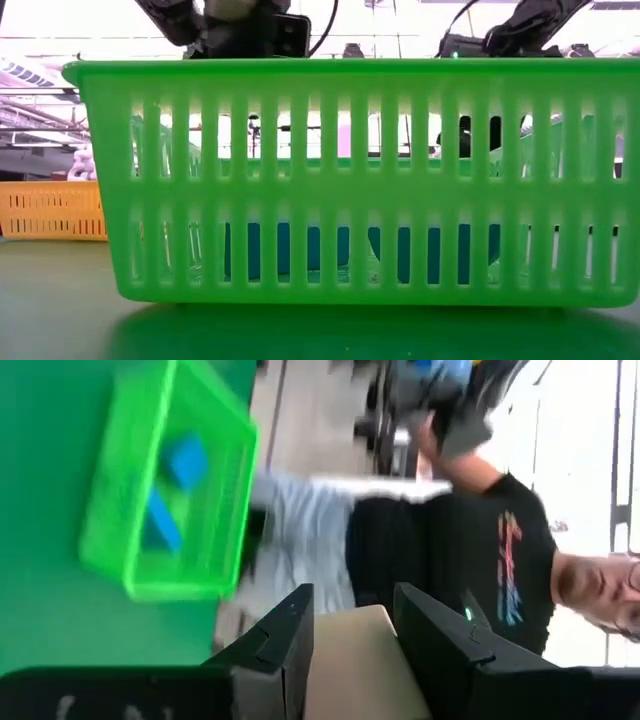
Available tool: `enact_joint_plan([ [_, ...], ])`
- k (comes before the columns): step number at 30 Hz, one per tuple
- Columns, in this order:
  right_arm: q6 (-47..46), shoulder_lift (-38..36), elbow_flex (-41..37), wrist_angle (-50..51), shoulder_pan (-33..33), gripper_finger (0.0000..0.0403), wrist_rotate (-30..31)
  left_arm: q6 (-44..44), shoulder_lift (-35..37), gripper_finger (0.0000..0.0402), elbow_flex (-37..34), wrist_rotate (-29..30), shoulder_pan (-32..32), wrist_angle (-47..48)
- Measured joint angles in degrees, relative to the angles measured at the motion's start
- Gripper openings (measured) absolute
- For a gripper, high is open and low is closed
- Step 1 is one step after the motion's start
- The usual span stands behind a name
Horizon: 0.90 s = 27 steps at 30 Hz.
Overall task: Sort & place blocks by color
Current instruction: Put the medium white rectangular block into the black bin
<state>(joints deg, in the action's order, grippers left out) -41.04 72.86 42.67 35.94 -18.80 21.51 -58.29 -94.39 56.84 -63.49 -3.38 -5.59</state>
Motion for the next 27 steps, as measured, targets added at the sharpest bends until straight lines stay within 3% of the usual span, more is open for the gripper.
enact_joint_plan([
  [7,-1.39,0.0,-1.55,-0.57,-4.15,0.0279,-5.75,1.83,2.11,0.0125,0.02,-2.66,1.64,9.76],
  [12,0.07,0.0,-1.93,-0.58,-5.91,0.0279,-6.73,8.21,6.86,0.0125,0.04,-1.01,2.09,24.64],
  [18,3.54,0.0,-1.96,-1.13,-8.78,0.0279,-6.68,7.02,14.42,0.0125,-0.08,13.78,6.79,43.74],
  [22,4.83,0.0,-1.98,-1.23,-11.24,0.0279,-6.65,-1.37,17.67,0.0125,-0.02,24.75,12.42,48.07],
  [27,5.02,0.12,-1.98,-2.39,-14.34,0.0279,-6.6,-12.46,18.07,0.0125,-0.07,31.25,20.48,49.99],
])
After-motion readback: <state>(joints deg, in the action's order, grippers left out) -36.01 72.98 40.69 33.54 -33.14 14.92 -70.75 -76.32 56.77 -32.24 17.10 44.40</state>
